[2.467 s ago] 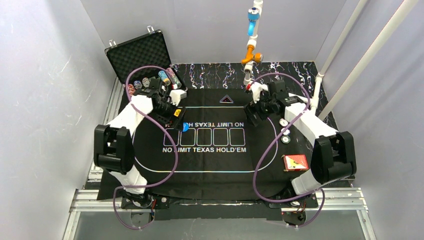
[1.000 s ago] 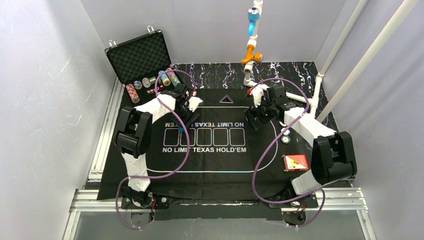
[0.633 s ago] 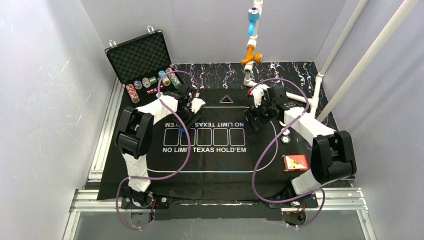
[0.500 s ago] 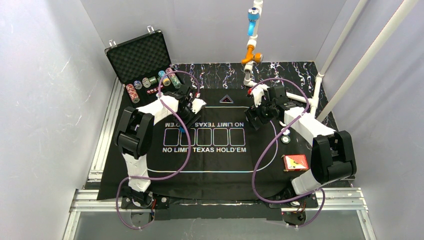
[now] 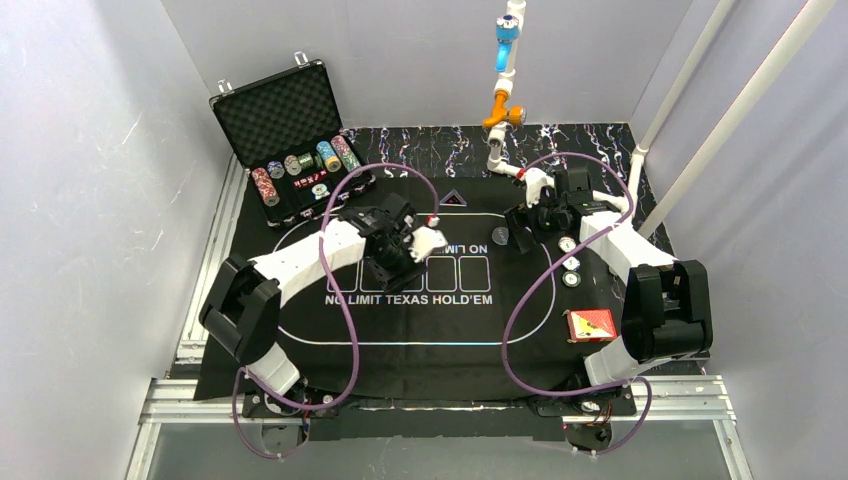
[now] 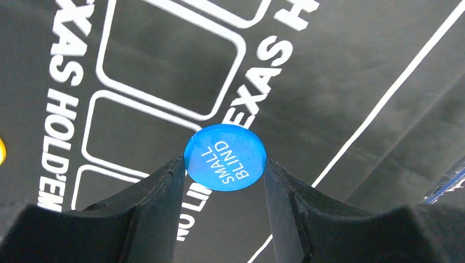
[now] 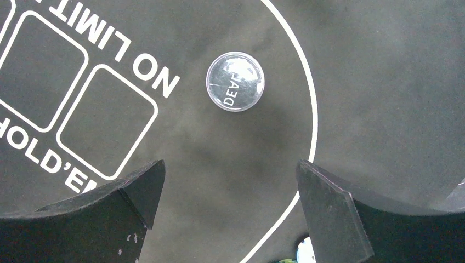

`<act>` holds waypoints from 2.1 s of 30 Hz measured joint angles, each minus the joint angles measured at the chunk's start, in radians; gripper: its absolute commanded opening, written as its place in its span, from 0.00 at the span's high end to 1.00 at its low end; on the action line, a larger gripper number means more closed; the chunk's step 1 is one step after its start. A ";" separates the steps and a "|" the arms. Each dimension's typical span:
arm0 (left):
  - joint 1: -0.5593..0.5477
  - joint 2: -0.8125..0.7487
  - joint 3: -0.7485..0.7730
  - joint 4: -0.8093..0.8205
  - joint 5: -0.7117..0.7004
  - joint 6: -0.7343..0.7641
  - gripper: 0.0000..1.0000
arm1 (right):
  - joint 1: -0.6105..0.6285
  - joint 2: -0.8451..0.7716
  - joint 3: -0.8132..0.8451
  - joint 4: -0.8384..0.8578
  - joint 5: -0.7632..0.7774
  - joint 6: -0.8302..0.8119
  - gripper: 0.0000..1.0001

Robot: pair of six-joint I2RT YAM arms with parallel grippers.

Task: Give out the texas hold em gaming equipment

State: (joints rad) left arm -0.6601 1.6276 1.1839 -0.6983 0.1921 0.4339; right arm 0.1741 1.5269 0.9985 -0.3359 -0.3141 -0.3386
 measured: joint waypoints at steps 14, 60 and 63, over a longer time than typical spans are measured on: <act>-0.429 0.125 0.022 0.113 -0.028 -0.023 0.66 | 0.002 0.000 0.000 0.003 0.037 0.018 0.02; 0.411 0.200 0.230 0.198 -0.132 -0.392 0.21 | -0.005 0.005 0.000 0.003 0.019 0.017 0.02; 0.407 0.209 0.230 0.222 -0.166 -0.430 0.25 | -0.005 0.012 0.000 0.003 0.020 0.017 0.02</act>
State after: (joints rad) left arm -0.2527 1.8370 1.4143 -0.4763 0.0261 0.0040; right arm 0.1696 1.5391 0.9985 -0.3332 -0.2943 -0.3214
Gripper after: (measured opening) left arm 0.789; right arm 0.981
